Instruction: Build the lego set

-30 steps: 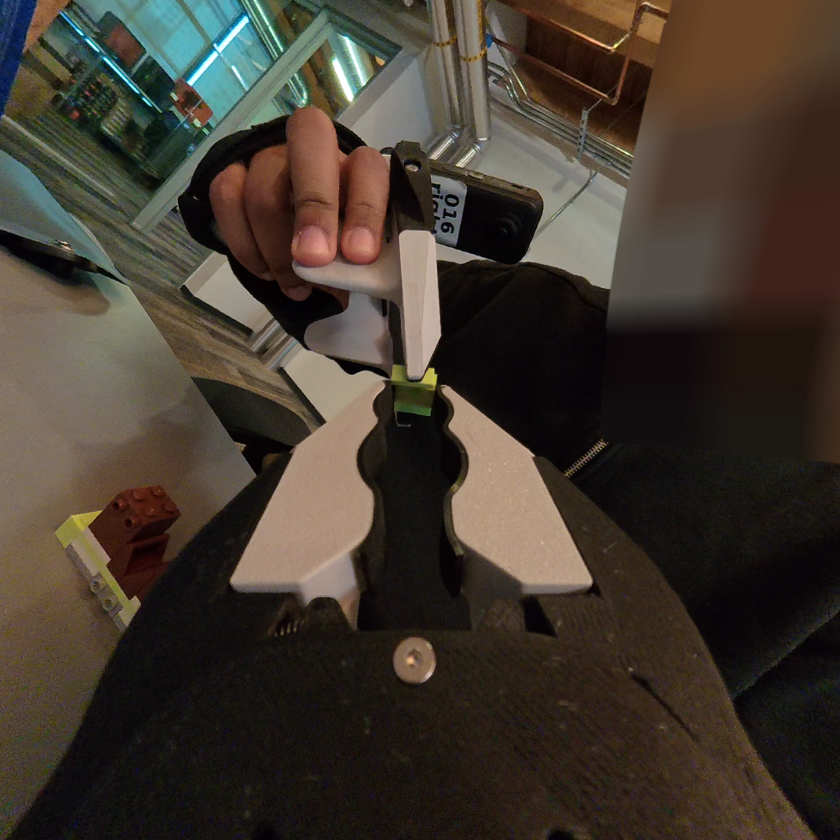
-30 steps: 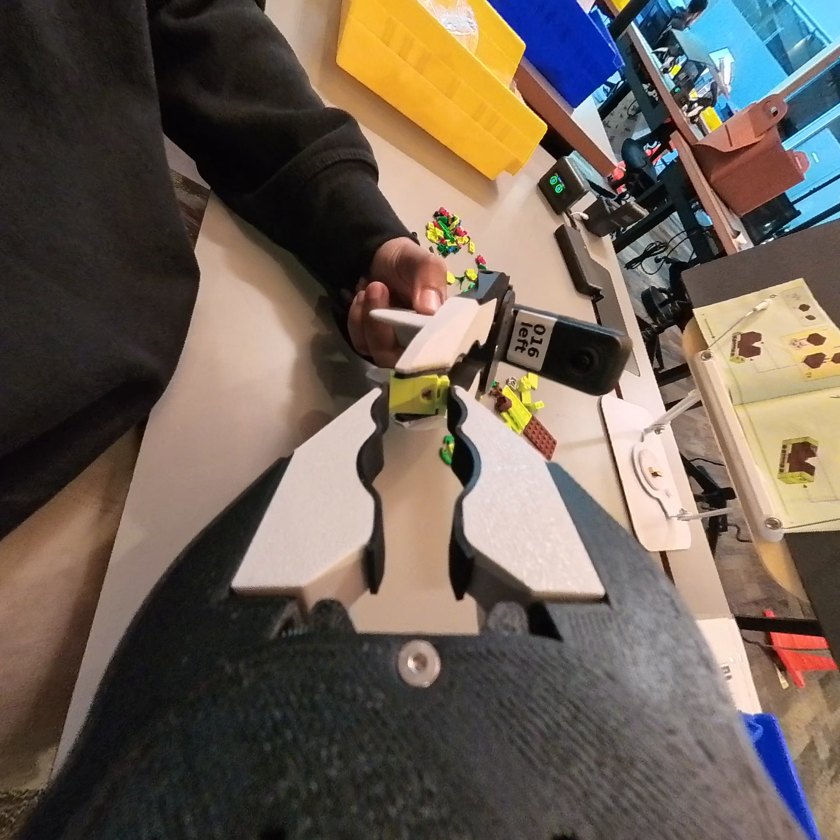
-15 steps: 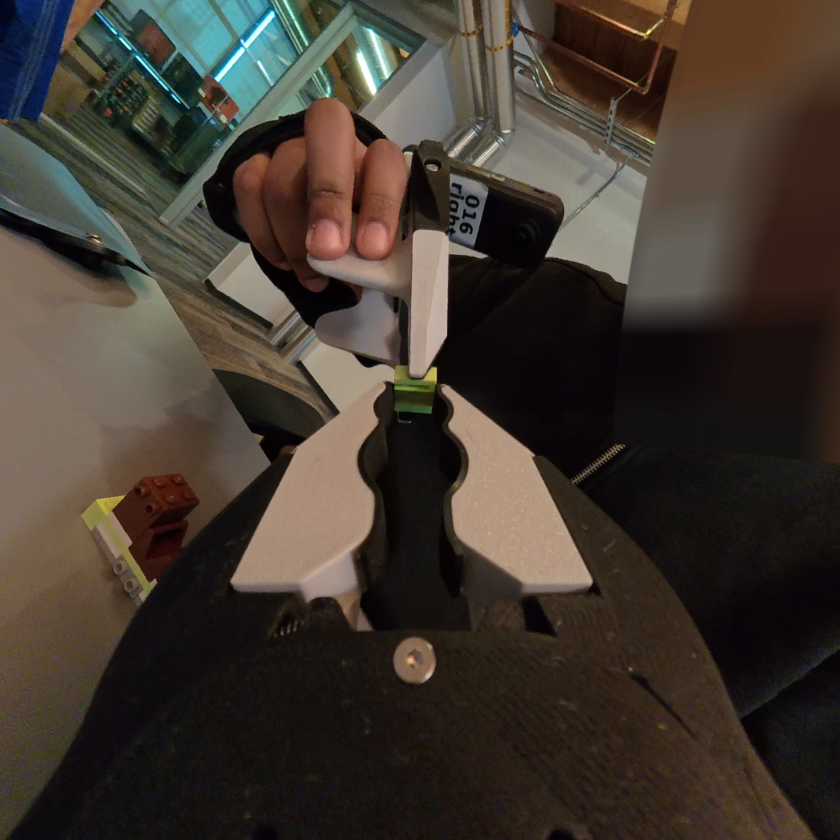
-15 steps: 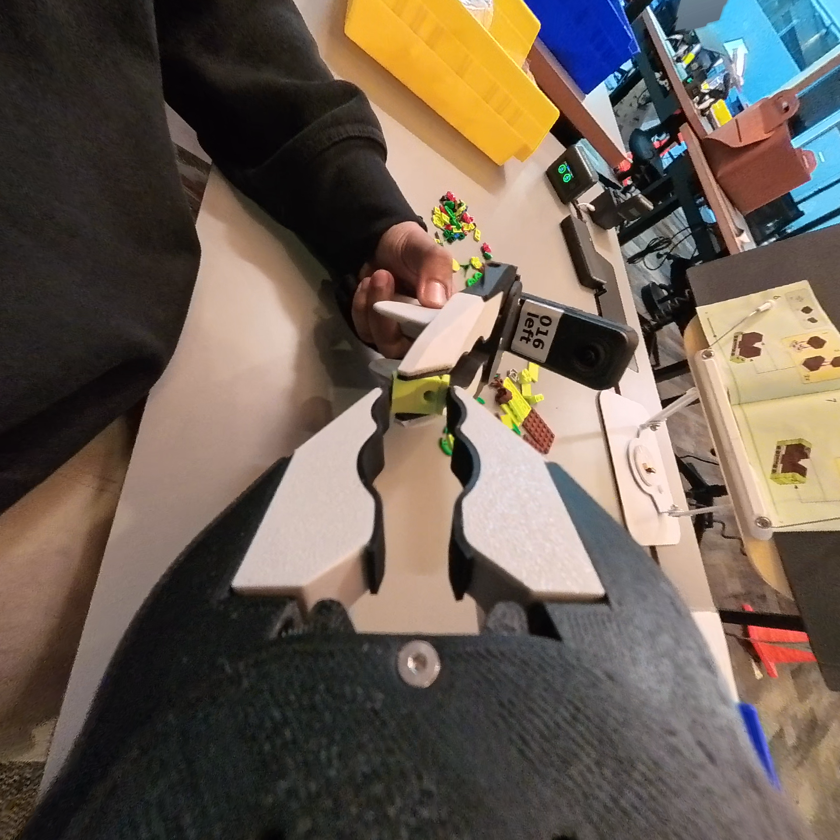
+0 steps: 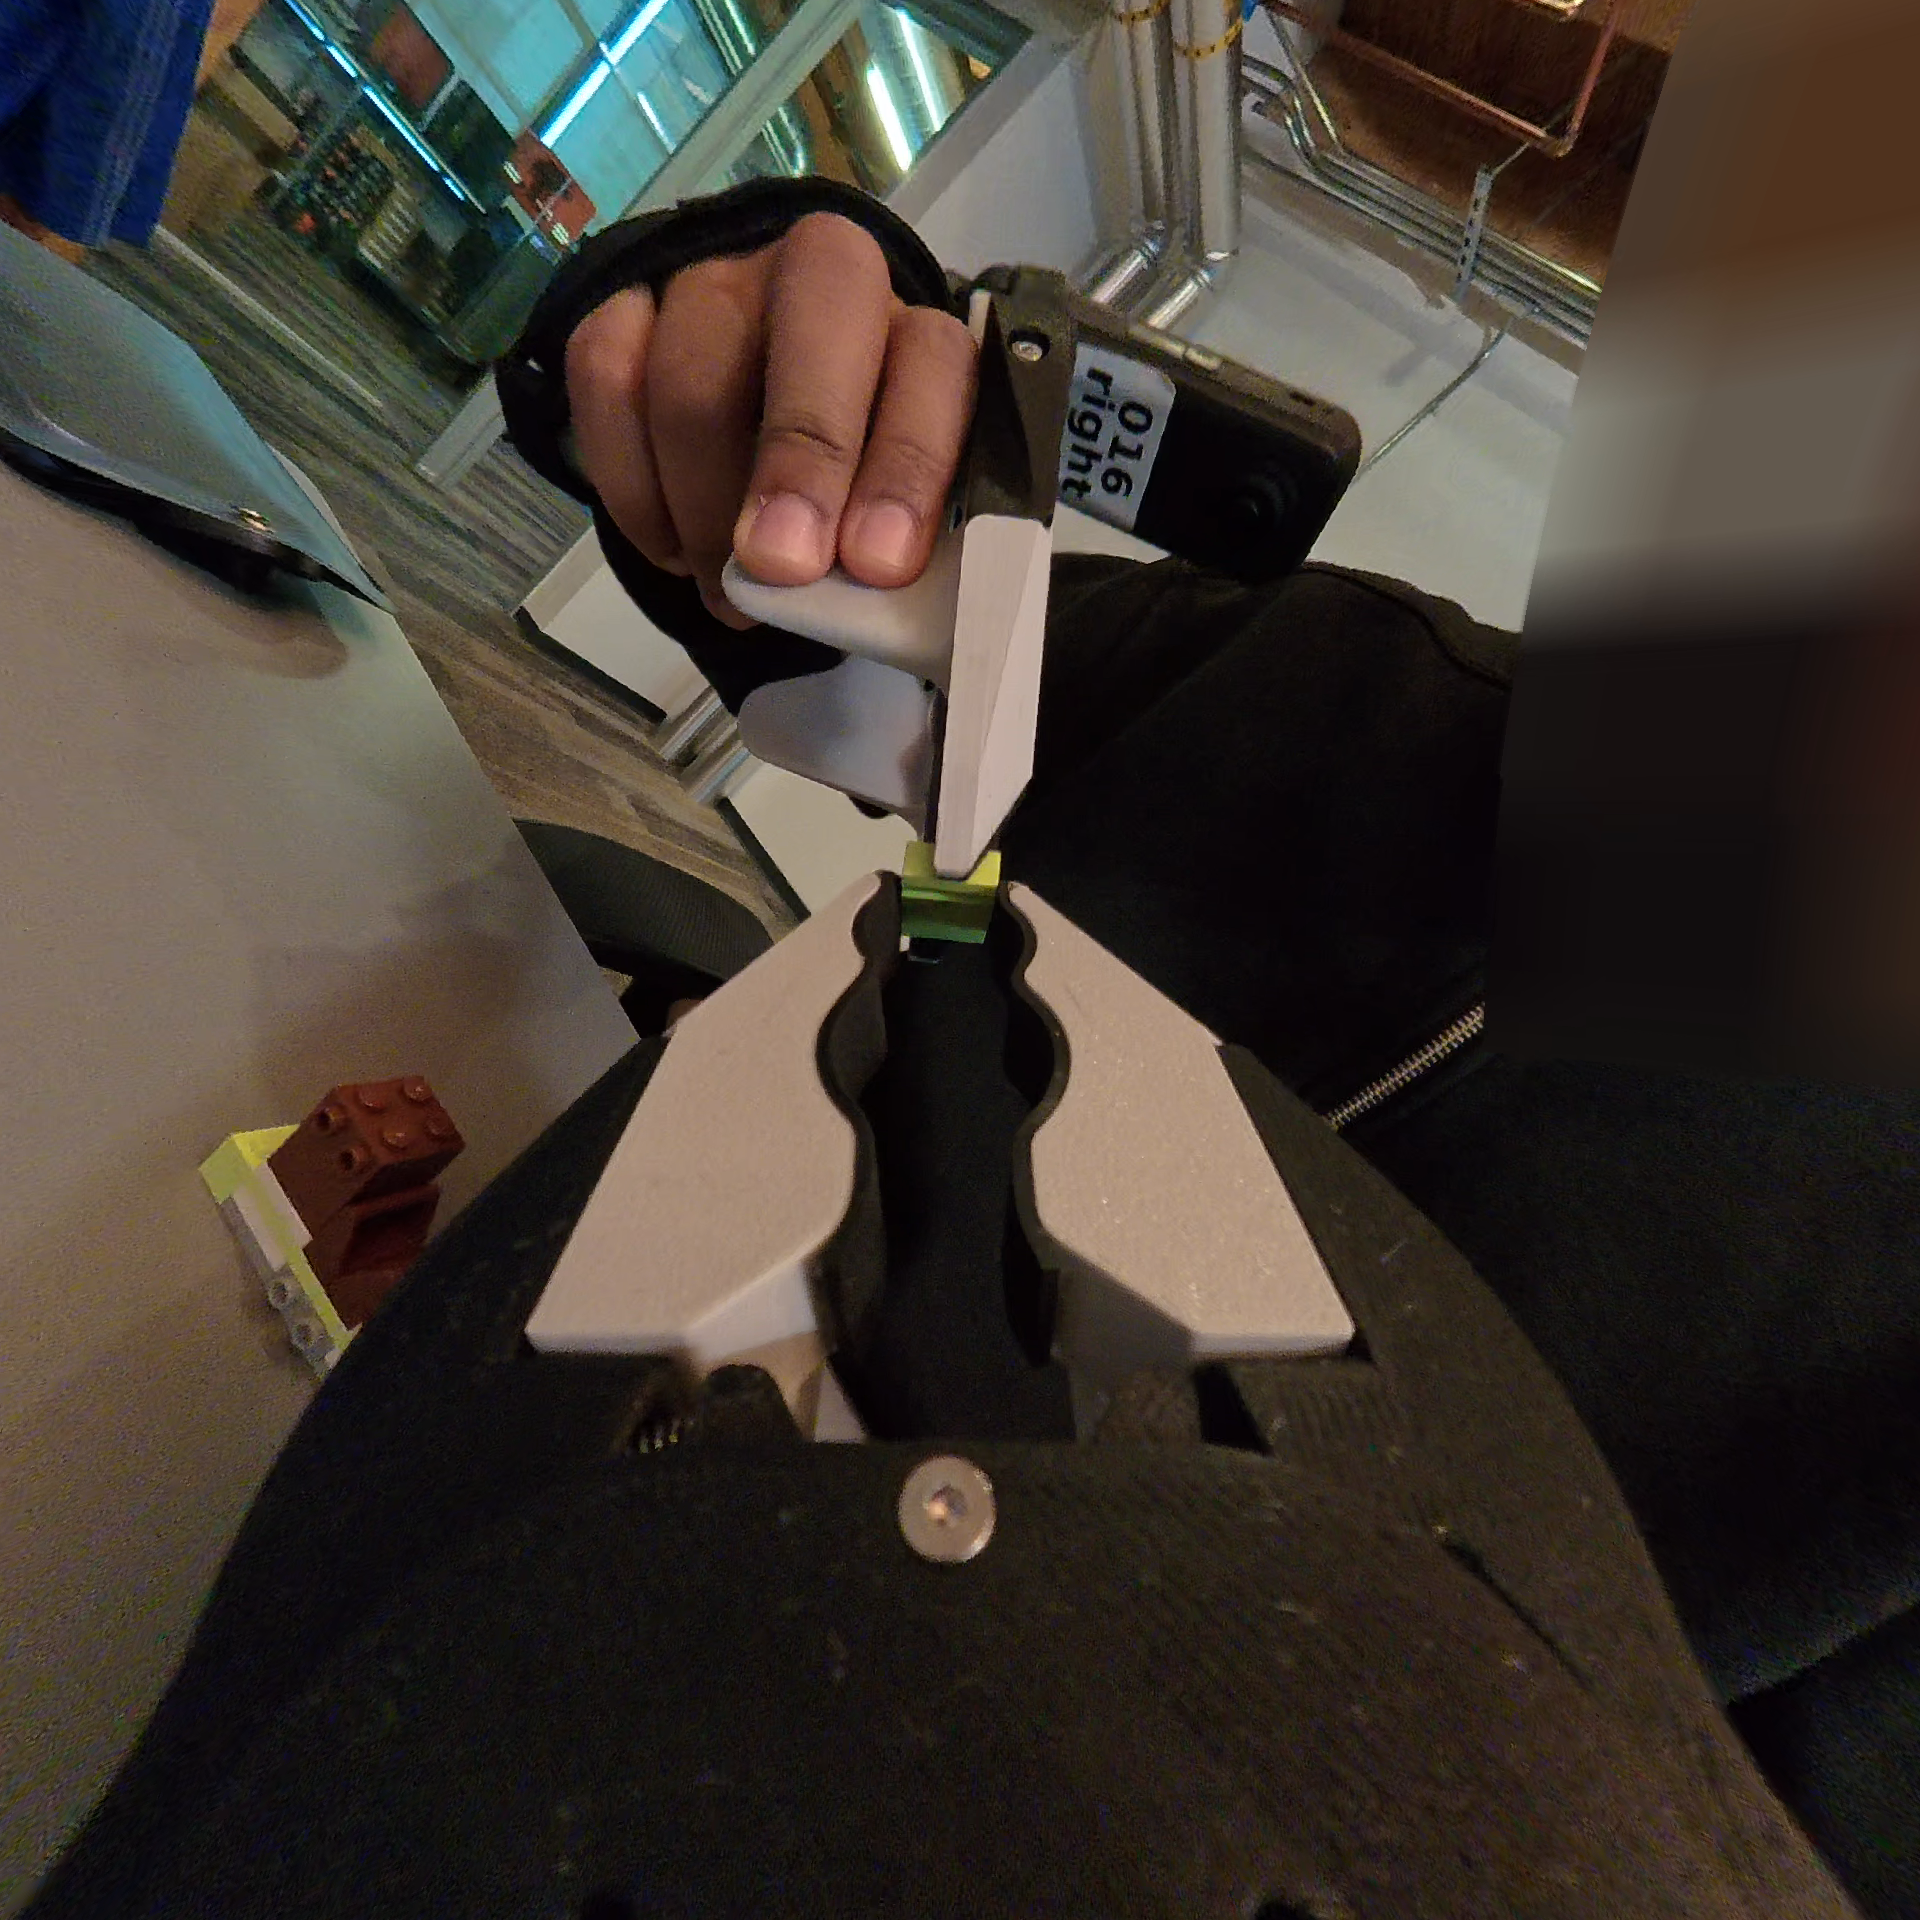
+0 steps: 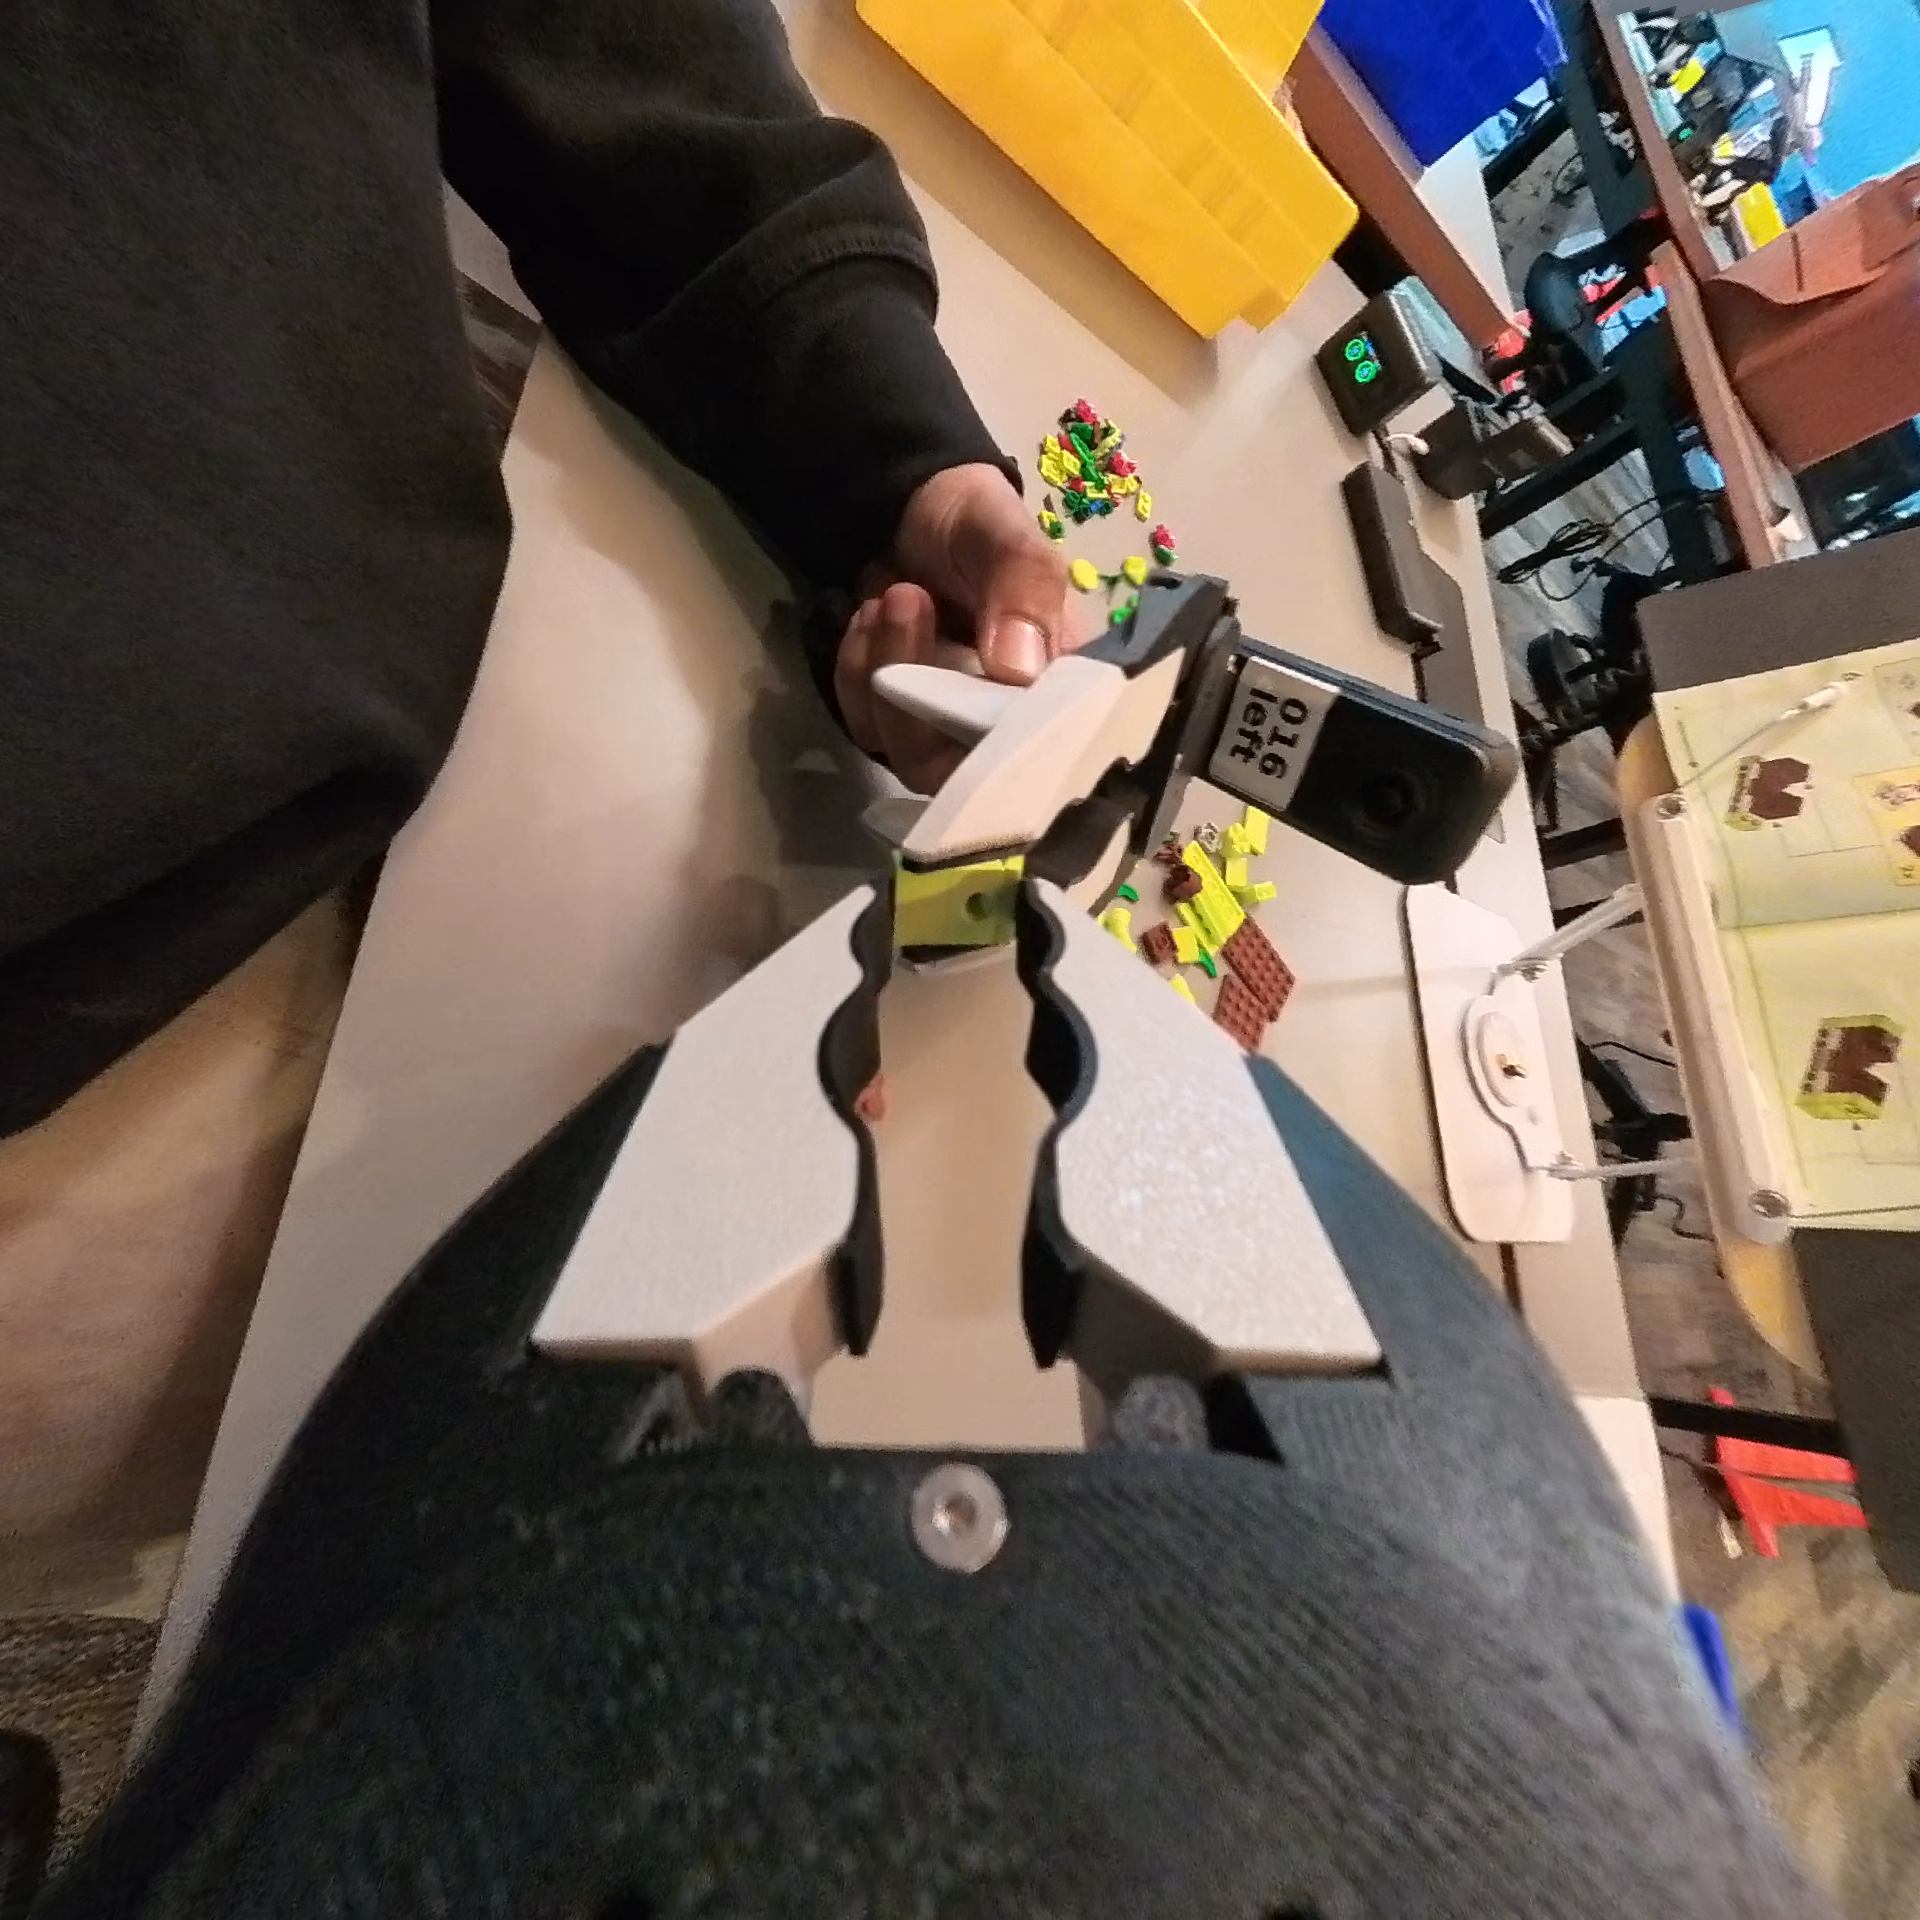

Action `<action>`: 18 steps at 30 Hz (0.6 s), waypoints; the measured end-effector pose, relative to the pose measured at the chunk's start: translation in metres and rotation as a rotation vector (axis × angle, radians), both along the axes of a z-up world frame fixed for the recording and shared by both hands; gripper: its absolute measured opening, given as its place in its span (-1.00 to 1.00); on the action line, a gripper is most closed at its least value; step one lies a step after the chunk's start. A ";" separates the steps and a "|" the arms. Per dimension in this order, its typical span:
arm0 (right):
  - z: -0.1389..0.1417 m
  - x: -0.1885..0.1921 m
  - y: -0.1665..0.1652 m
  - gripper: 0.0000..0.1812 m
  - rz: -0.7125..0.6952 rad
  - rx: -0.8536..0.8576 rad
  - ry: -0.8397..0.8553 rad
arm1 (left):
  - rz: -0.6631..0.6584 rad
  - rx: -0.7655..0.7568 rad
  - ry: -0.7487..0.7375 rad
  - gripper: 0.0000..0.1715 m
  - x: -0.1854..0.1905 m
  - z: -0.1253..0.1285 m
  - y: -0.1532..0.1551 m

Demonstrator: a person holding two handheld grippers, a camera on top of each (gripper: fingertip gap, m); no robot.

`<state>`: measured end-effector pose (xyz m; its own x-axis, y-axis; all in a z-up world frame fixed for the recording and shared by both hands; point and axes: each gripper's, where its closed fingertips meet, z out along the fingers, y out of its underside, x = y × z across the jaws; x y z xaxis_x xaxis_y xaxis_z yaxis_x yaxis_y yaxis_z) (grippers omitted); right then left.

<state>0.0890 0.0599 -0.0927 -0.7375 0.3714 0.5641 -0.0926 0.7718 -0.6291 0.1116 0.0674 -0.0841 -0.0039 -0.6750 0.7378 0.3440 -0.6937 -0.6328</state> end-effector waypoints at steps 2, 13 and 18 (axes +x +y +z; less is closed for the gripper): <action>0.004 -0.004 0.005 -0.76 -0.036 0.010 0.047 | 0.031 -0.001 -0.038 -0.84 -0.005 0.005 0.004; 0.023 -0.011 0.028 -0.76 -0.228 -0.221 0.179 | 0.223 0.042 0.025 -0.60 -0.011 0.010 0.020; 0.020 -0.011 0.028 -0.76 -0.256 -0.130 0.278 | 0.209 -0.020 -0.140 -0.72 -0.006 0.018 0.025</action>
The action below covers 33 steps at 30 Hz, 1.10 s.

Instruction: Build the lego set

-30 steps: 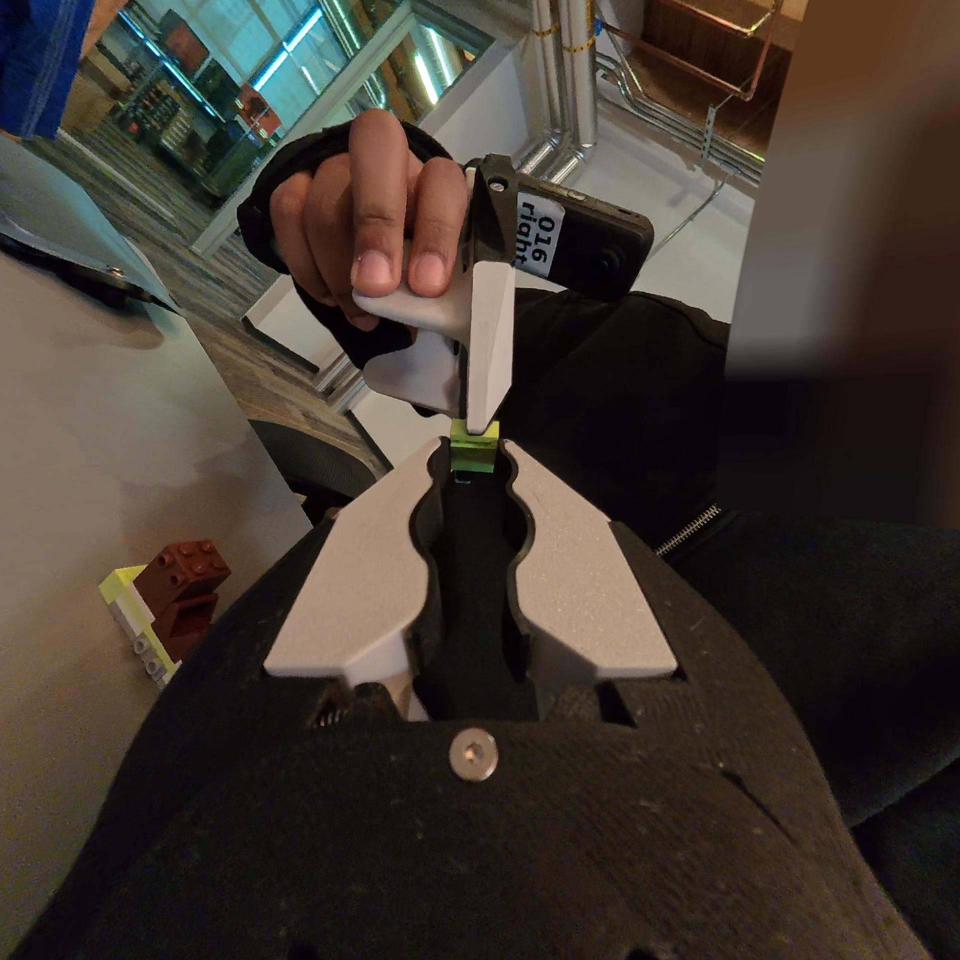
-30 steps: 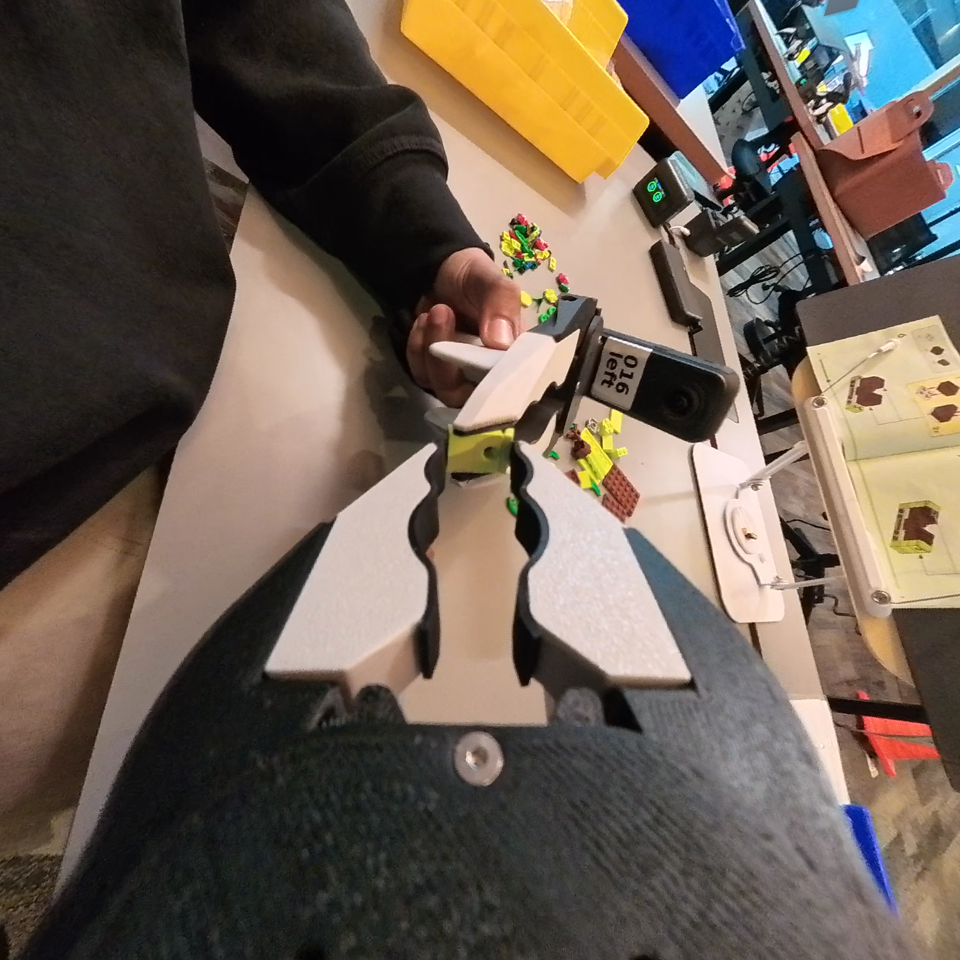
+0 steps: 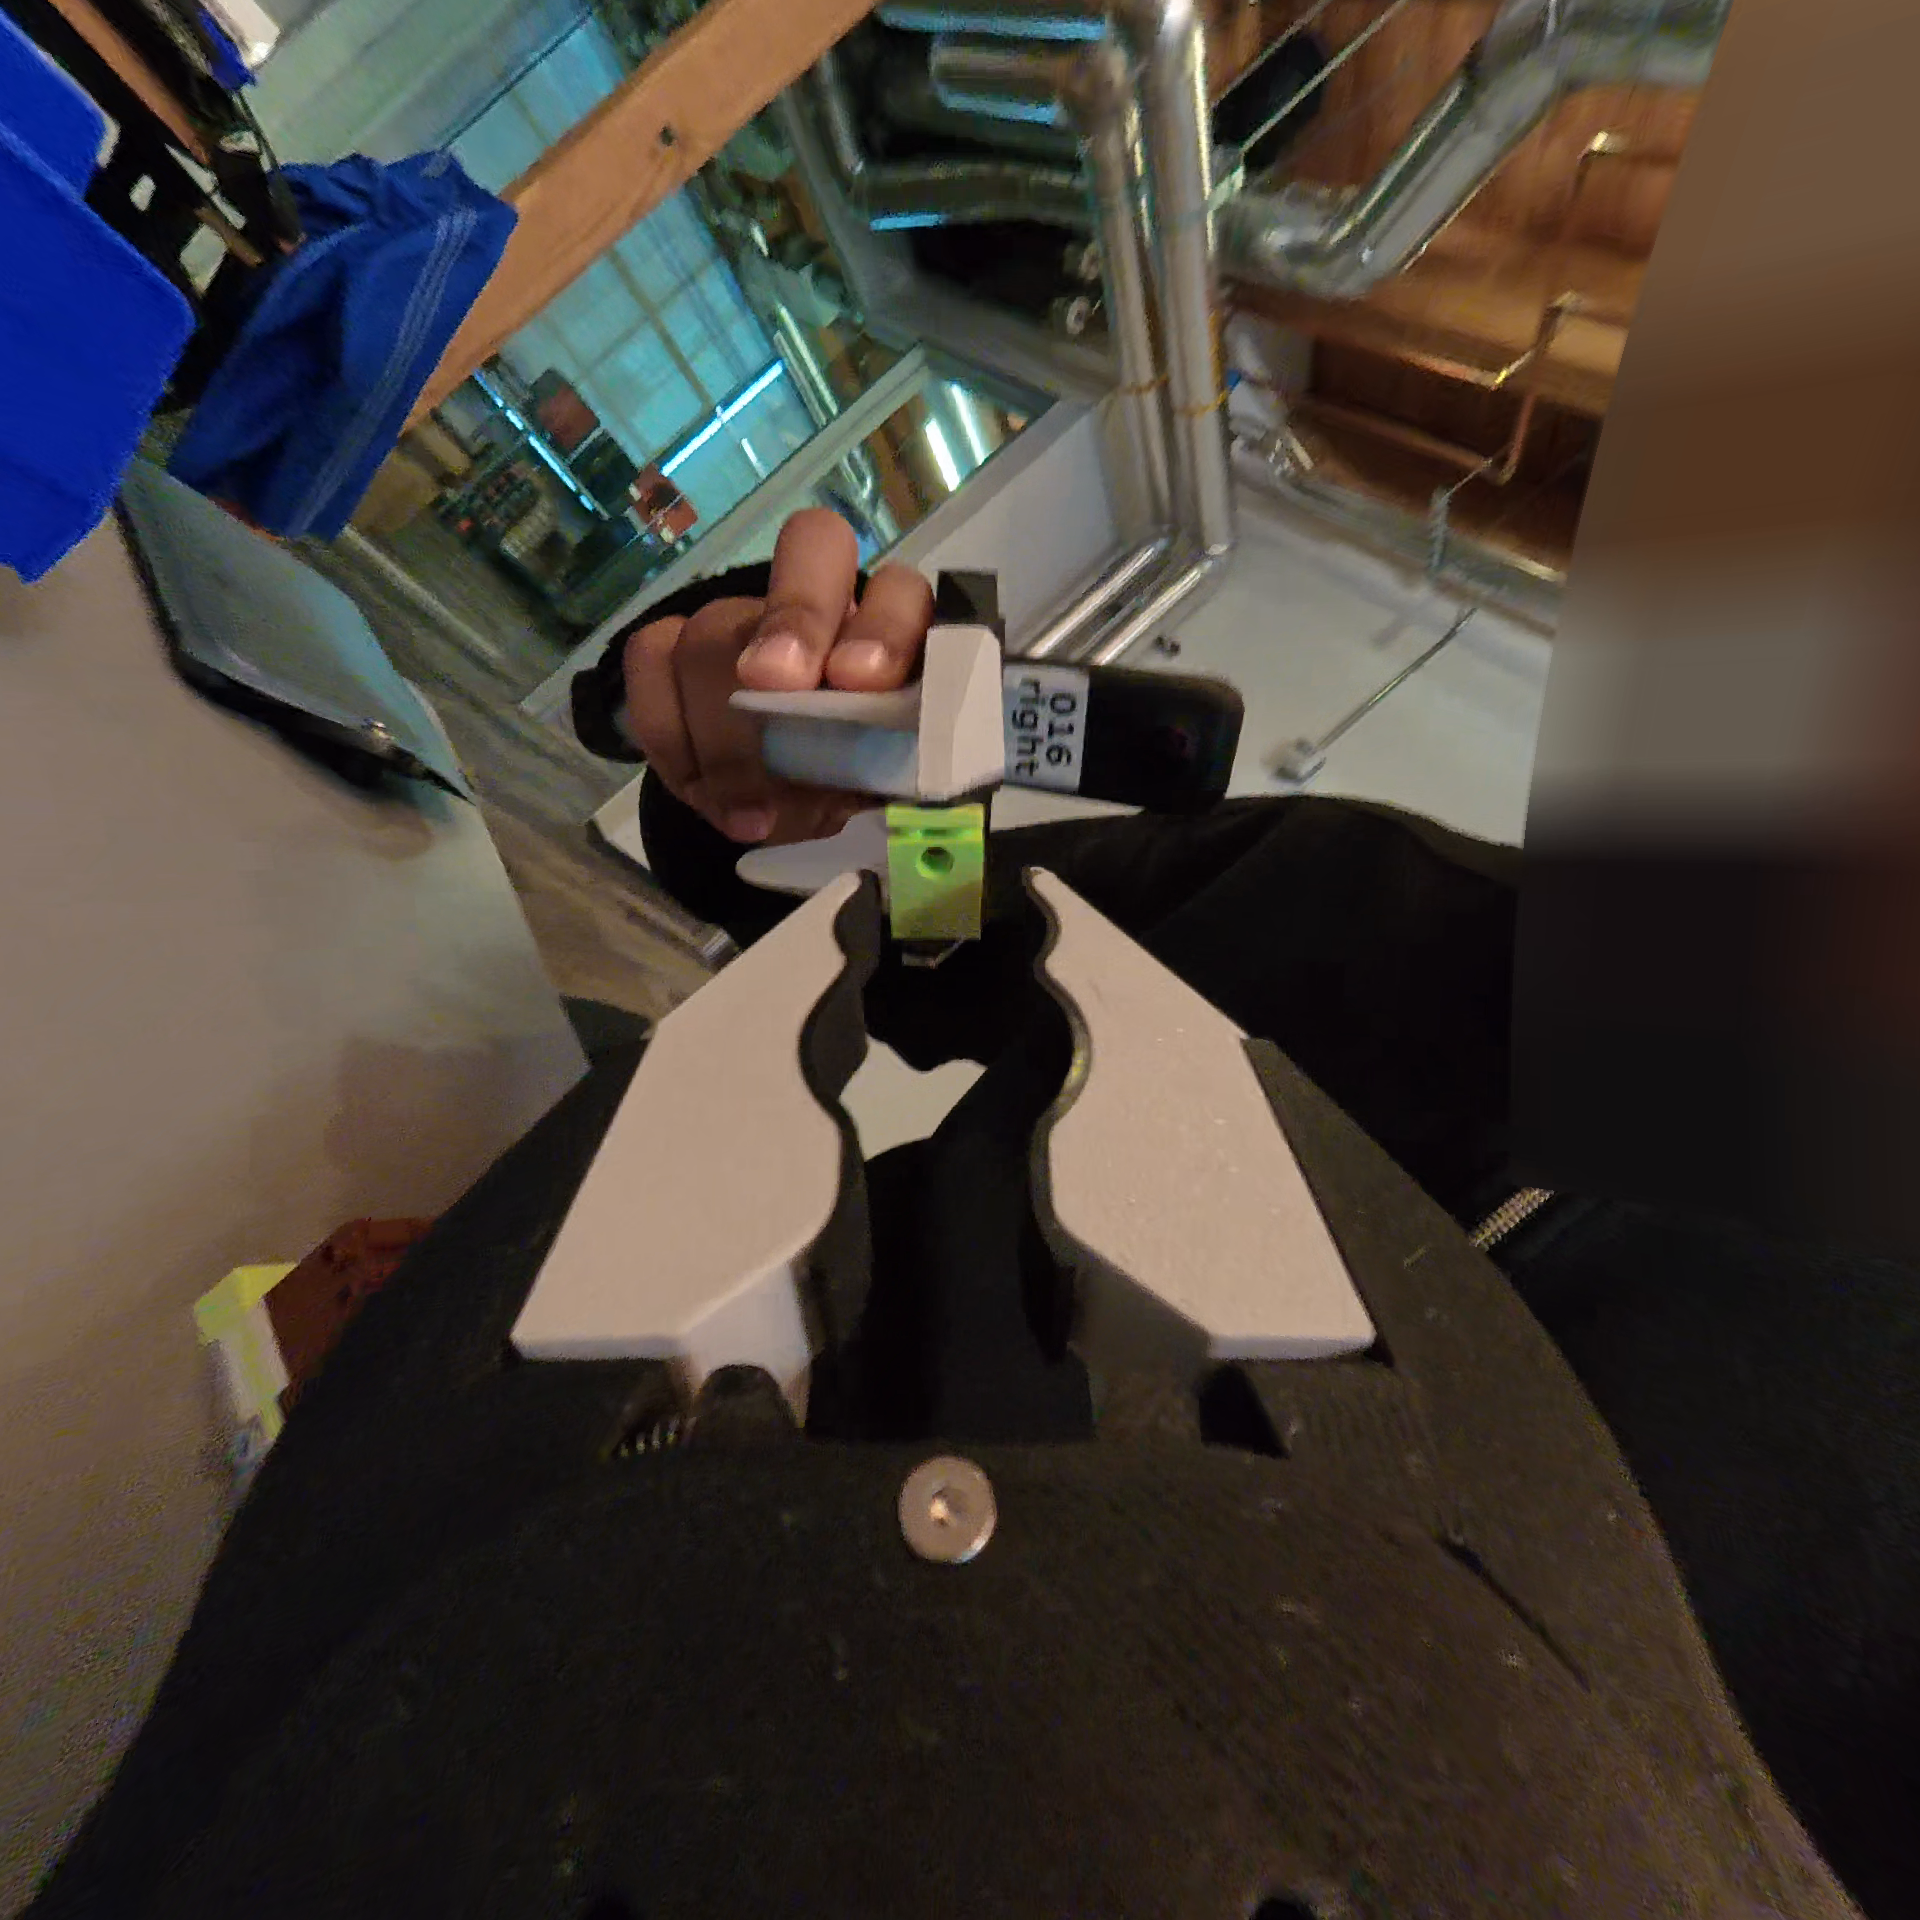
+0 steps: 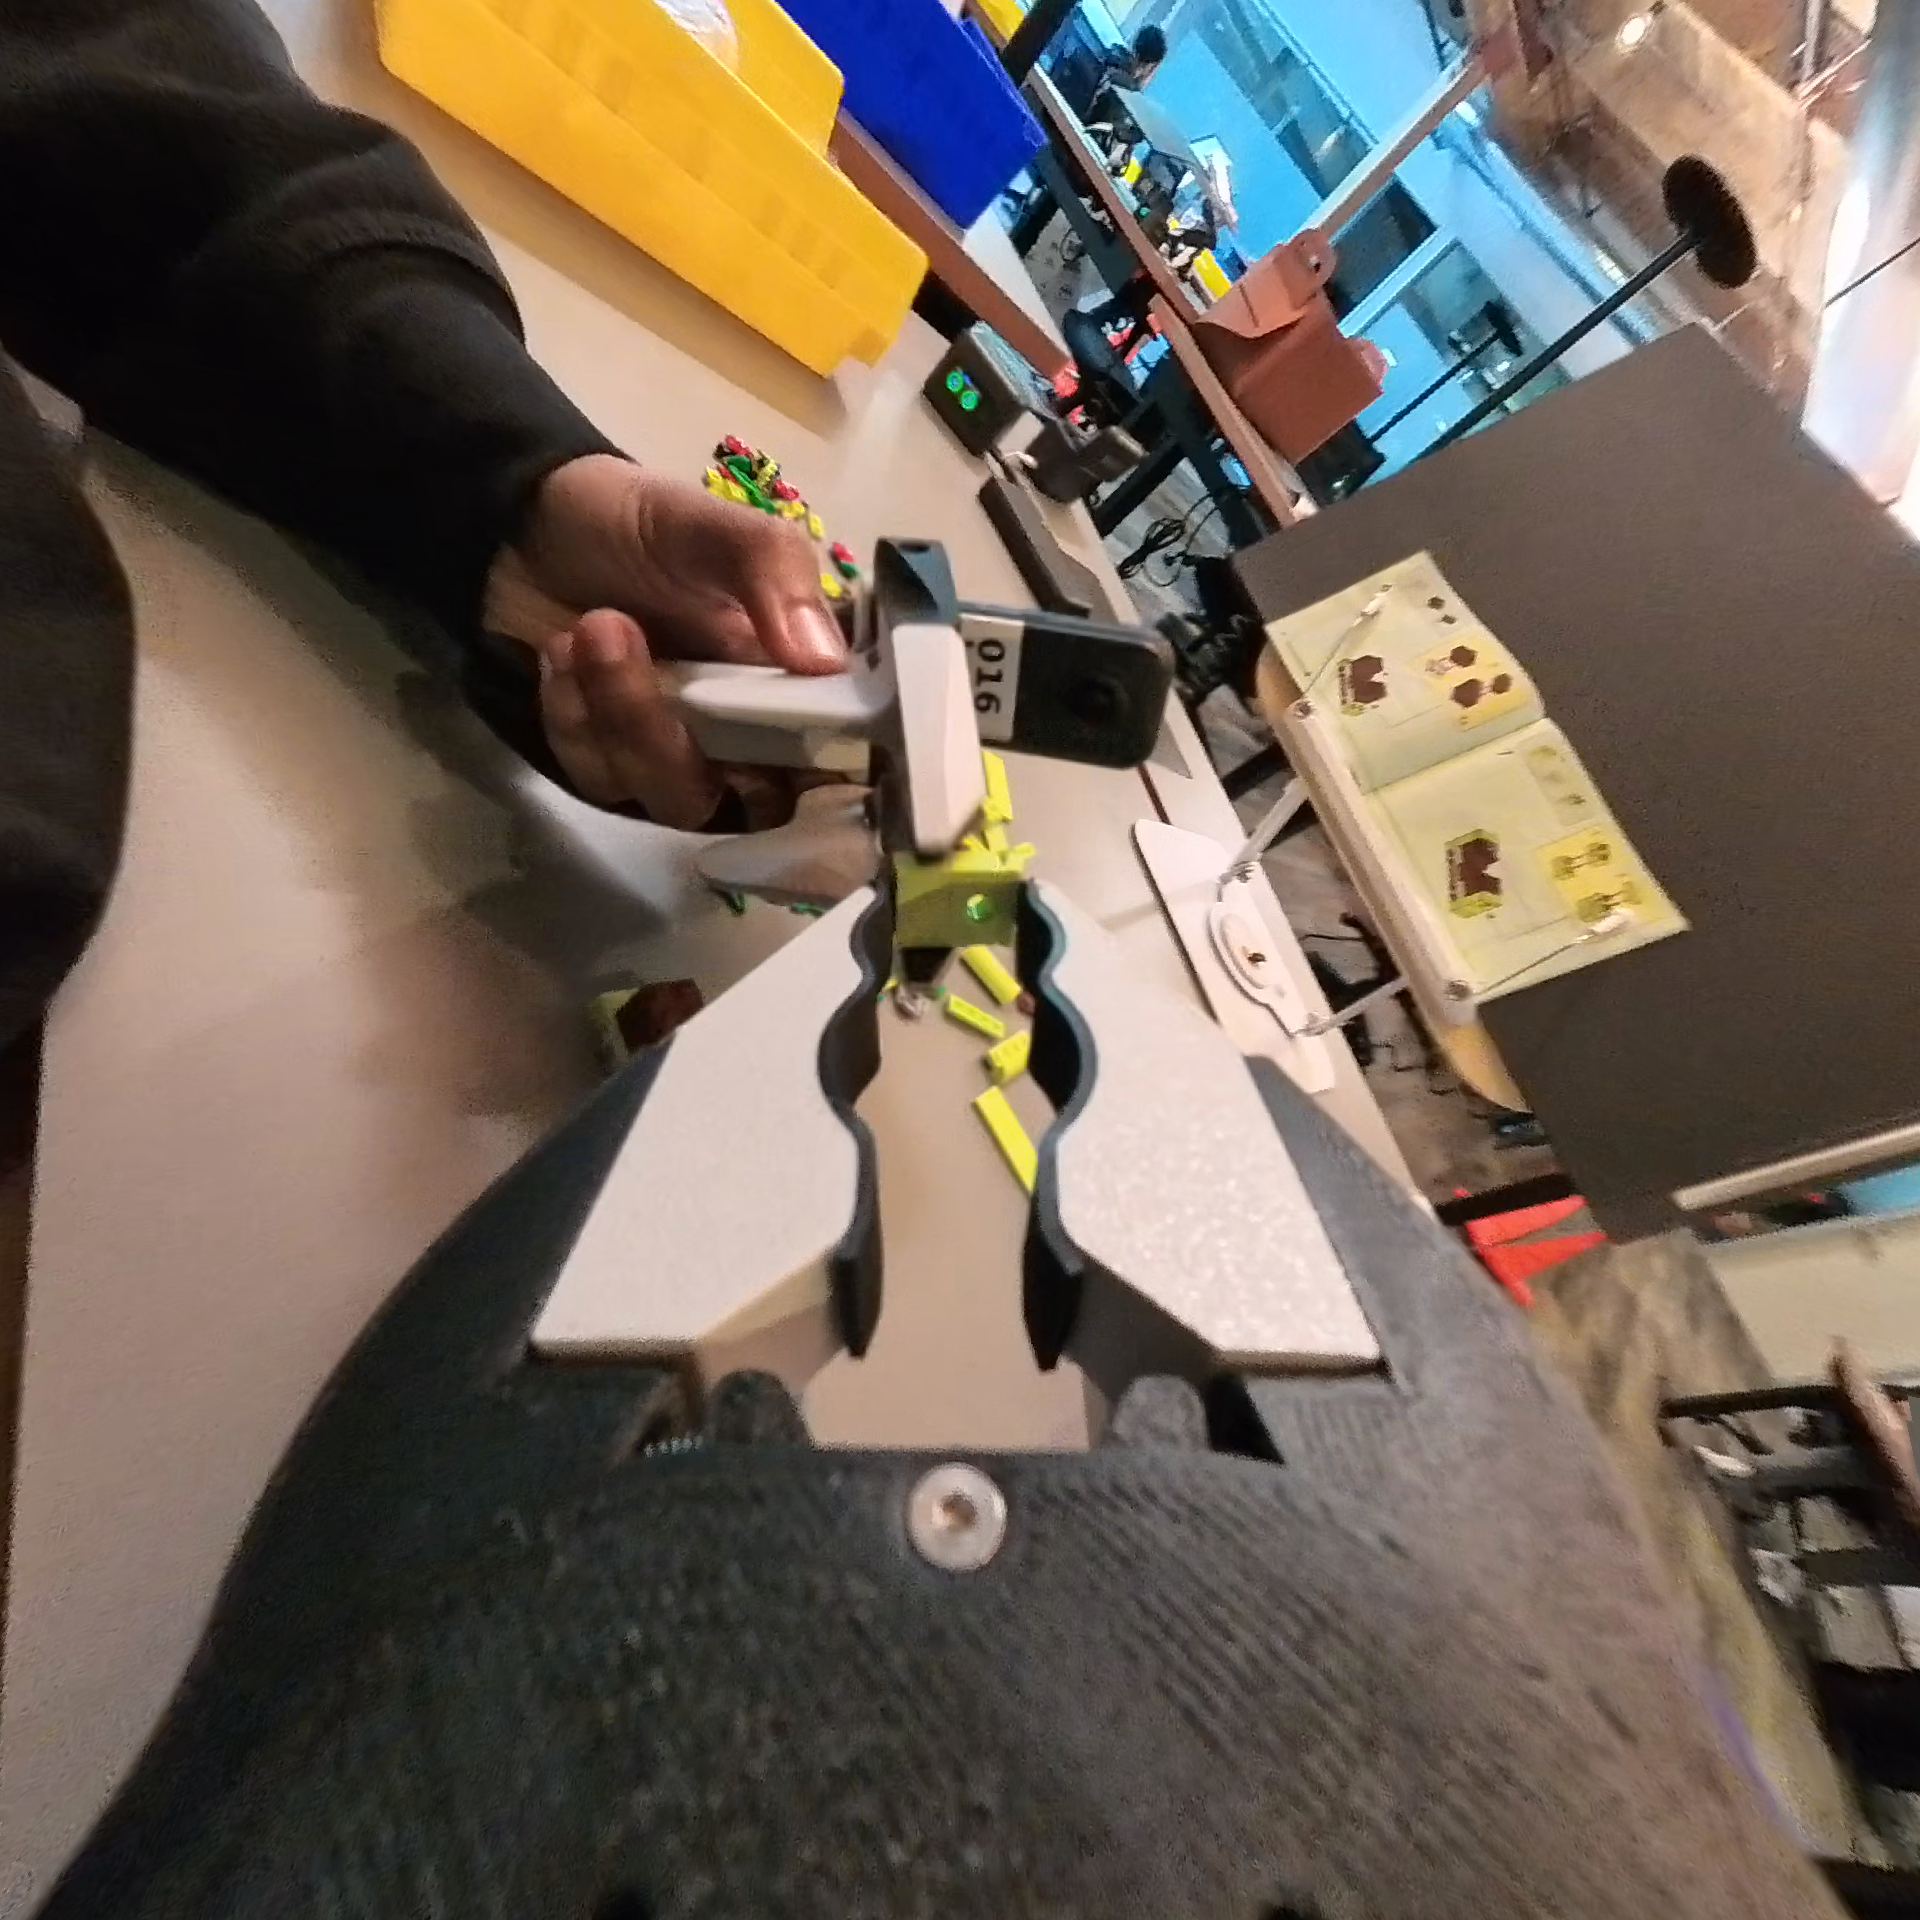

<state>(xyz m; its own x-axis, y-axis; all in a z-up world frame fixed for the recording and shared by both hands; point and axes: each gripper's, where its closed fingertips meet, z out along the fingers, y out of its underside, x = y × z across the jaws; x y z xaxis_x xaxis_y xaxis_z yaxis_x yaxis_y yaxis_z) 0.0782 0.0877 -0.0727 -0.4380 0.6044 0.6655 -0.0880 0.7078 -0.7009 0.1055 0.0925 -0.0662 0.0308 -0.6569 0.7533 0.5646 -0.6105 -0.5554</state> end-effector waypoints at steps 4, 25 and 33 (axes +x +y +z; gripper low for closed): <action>0.001 0.001 0.001 -0.75 -0.028 0.022 0.046 | 0.027 -0.020 -0.032 -0.84 0.000 0.001 0.004; -0.003 0.011 -0.013 -0.75 0.086 -0.060 -0.025 | -0.041 -0.048 0.160 -0.84 0.017 -0.007 -0.004; -0.003 0.011 -0.013 -0.75 0.078 -0.084 -0.072 | -0.053 -0.045 0.117 -0.85 0.017 -0.006 -0.005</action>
